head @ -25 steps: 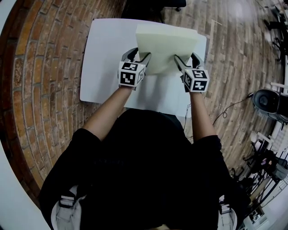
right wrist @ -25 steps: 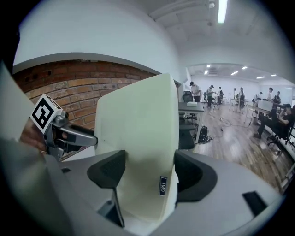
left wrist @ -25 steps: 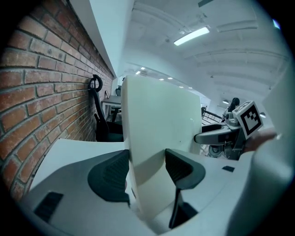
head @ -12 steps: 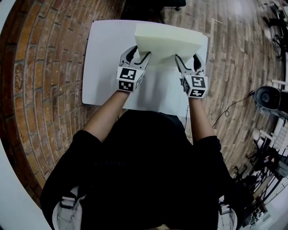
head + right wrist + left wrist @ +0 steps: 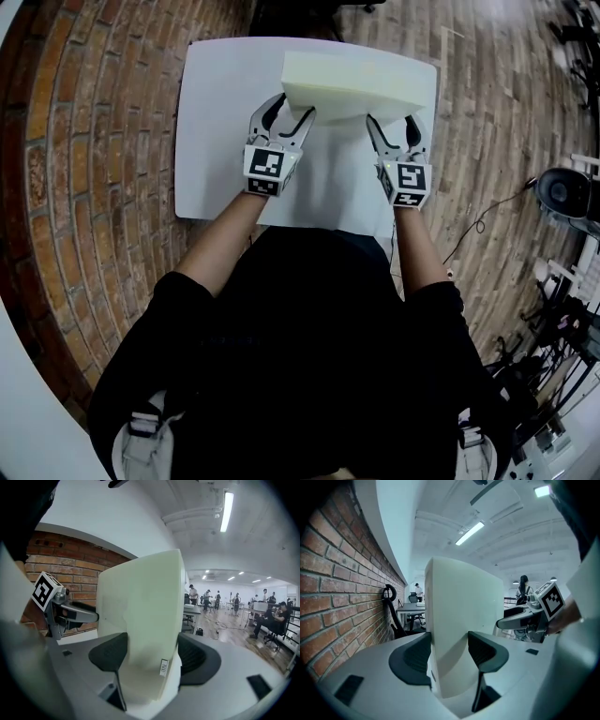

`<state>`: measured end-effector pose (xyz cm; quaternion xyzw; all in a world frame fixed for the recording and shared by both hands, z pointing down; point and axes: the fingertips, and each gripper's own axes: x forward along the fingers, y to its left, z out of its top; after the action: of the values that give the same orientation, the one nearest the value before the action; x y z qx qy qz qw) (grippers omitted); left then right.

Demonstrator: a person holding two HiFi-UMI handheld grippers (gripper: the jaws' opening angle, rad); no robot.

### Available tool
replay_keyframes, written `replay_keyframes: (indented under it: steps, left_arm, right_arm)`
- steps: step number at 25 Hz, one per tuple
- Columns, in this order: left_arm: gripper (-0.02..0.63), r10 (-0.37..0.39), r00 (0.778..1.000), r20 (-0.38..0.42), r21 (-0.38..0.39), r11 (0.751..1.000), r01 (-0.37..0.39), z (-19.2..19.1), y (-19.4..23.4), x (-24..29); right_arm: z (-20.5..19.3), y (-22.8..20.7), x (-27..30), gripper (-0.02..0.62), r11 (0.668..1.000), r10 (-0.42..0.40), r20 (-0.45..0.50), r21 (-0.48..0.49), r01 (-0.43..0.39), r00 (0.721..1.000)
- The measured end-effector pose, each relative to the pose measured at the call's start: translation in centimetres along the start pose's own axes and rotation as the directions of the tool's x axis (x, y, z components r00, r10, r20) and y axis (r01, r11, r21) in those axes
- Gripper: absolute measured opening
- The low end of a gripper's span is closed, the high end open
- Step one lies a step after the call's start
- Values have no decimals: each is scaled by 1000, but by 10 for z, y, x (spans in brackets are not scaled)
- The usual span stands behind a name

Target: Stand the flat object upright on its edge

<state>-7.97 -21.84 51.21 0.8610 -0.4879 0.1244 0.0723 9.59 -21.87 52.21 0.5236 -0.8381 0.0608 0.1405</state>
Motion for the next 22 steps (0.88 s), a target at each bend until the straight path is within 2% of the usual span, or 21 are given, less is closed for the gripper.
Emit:
replay_keyframes:
  steps: [8,22]
  left_arm:
    - [256,-25,999,39,12,1000,25,6,-5,-15]
    - [256,-66,996,53,75,995,62,-24,-14,-38]
  right_arm:
    - [-1,12,-15,337,1000,-22,24,-6,22,999]
    - [-25,36,-43,327,997,-75,36,-25,76,997]
